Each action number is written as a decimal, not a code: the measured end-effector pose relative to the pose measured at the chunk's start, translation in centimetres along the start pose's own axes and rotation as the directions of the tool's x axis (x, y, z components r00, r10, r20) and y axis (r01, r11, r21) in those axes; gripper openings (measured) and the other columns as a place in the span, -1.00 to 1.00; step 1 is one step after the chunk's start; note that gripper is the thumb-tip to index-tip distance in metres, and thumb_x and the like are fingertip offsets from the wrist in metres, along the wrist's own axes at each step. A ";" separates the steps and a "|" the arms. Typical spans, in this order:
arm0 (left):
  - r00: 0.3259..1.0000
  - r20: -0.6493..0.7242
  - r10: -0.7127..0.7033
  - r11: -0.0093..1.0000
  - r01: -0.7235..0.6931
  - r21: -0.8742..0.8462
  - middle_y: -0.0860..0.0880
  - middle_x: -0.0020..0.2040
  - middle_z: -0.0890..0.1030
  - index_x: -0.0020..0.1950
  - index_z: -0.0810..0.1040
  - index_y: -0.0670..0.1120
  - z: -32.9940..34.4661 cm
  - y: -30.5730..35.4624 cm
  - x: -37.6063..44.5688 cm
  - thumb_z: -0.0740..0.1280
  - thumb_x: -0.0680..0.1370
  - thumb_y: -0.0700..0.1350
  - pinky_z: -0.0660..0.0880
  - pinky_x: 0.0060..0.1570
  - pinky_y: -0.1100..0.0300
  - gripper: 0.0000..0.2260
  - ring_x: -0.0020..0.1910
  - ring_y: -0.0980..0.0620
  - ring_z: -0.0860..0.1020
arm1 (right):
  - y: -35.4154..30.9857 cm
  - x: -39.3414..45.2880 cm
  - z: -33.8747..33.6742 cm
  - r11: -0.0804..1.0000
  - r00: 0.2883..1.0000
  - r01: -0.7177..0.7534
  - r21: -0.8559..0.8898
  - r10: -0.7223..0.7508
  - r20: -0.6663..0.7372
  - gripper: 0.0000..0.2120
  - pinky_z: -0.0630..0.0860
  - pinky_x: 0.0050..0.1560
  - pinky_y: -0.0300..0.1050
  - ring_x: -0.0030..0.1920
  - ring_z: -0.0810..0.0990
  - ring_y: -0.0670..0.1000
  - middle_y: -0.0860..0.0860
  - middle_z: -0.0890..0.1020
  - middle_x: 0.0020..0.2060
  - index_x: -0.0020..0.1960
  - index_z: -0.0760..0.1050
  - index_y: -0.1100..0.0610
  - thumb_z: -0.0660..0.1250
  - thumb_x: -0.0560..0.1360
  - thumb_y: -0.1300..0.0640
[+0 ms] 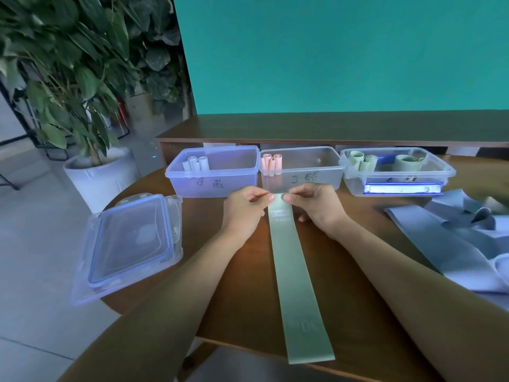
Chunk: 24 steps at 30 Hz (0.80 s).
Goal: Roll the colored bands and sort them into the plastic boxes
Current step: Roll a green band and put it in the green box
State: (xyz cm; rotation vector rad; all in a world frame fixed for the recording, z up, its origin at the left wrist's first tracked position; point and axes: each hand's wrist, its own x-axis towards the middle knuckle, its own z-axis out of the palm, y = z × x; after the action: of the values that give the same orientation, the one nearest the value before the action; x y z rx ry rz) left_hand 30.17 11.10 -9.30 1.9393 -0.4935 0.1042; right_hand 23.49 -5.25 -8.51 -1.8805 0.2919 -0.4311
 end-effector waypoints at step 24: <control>0.998 0.047 -0.028 0.979 0.018 0.204 0.09 0.18 0.65 0.29 0.61 0.05 -2.3 1.0 -7.6 0.43 0.57 -0.02 0.45 0.23 0.27 -0.72 0.09 0.21 0.56 | -0.2 -10.0 -2.4 0.920 0.980 0.197 -0.338 -0.187 0.063 -0.76 0.52 0.25 -0.24 0.08 0.60 -0.17 -0.10 0.67 0.13 0.20 0.64 0.01 0.42 0.56 -0.01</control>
State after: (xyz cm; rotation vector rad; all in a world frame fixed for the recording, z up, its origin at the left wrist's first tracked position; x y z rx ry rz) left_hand 23.22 15.02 -9.79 2.1518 -0.5097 0.0947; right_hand 13.41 -3.19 -9.10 -2.2684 0.1694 -0.5101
